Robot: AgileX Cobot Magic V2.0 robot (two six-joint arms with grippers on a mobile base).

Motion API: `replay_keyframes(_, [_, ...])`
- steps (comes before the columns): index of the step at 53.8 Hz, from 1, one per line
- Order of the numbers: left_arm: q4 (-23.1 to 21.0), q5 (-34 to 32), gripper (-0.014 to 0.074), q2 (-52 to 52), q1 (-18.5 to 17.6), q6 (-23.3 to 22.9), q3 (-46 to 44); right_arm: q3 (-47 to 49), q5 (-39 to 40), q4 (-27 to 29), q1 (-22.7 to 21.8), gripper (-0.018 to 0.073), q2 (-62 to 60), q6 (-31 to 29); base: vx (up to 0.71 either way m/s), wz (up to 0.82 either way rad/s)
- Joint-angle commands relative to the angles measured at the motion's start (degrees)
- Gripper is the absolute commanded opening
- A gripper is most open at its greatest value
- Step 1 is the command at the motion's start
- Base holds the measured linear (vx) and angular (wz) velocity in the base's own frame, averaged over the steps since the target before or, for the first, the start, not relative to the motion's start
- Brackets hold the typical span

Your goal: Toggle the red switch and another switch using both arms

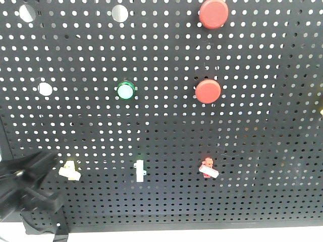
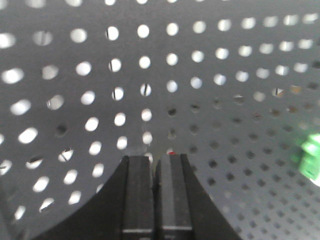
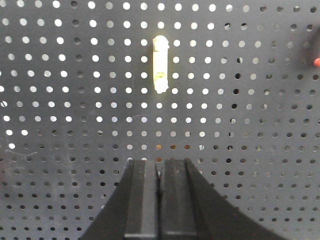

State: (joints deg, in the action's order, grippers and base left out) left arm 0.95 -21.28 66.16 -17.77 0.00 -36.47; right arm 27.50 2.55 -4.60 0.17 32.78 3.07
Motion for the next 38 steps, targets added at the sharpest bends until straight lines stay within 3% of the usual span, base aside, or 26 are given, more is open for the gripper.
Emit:
replay_keyframes(1, [-0.3, -5.2, 0.0002, 0.2, -0.4, -0.6, -2.2, 2.2, 5.2, -0.3, -0.3, -0.0005, 0.5, -0.5, 0.0, 0.0])
replay_keyframes(14, [-0.3, -7.0, 0.0002, 3.0, -0.4, -0.5, -2.2, 2.2, 5.0, -0.3, -0.3, -0.0005, 0.5, -0.5, 0.0, 0.0])
replay_keyframes(38, [-1.0, -1.8, 0.0002, 3.1, -0.4, -0.6, -0.6, 2.2, 5.0, -0.3, -0.3, -0.0005, 0.5, -0.5, 0.0, 0.0])
